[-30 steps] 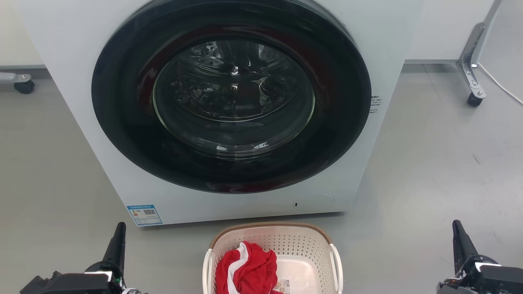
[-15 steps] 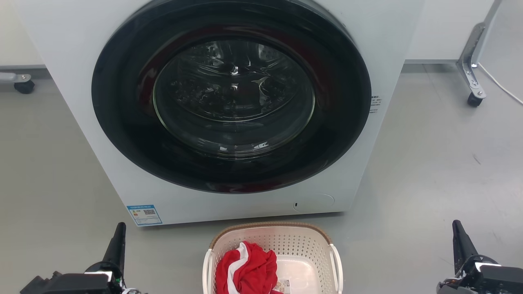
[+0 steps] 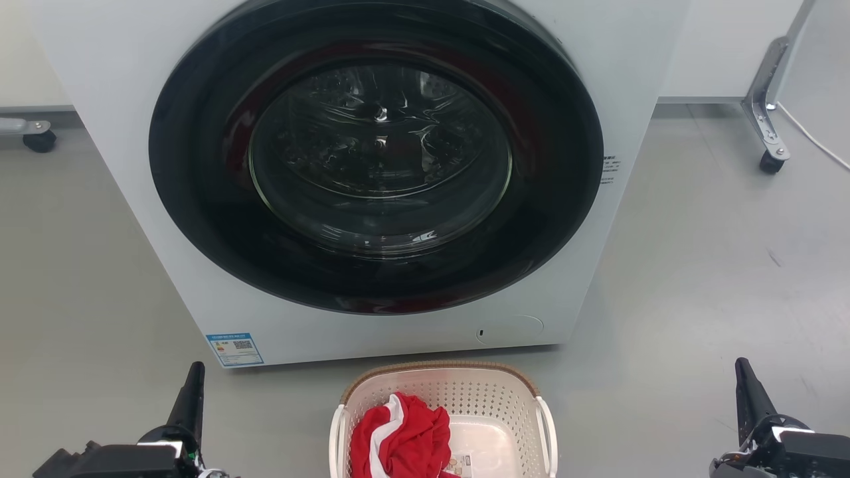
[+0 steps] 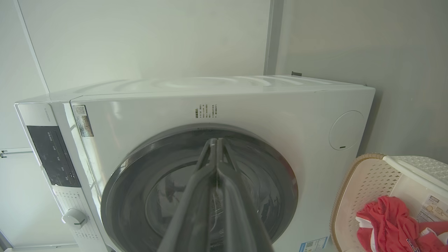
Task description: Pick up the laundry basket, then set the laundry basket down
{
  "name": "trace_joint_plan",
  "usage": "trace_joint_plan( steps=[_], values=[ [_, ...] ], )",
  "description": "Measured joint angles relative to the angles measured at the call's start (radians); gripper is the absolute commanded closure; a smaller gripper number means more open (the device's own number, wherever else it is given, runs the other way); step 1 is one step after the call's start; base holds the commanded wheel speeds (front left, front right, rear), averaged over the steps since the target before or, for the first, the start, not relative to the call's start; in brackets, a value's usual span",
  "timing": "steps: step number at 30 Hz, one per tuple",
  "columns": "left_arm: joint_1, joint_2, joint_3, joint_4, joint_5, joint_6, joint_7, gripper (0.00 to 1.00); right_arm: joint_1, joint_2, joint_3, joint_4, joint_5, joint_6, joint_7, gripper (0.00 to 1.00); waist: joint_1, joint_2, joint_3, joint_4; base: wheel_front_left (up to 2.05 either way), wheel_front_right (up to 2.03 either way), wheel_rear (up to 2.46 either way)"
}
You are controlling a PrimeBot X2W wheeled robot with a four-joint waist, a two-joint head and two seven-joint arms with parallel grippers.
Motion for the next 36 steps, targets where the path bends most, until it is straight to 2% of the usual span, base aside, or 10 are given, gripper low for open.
trace_joint_plan(
  steps=[36],
  values=[
    [0.000,0.000,0.000,0.002,0.000,0.000,0.000,1.00,0.000,0.000,0.000,0.000,0.000,0.000,0.000,1.00,0.0000,0.0000,0.000,0.000,0.00,0.00,0.00]
  ],
)
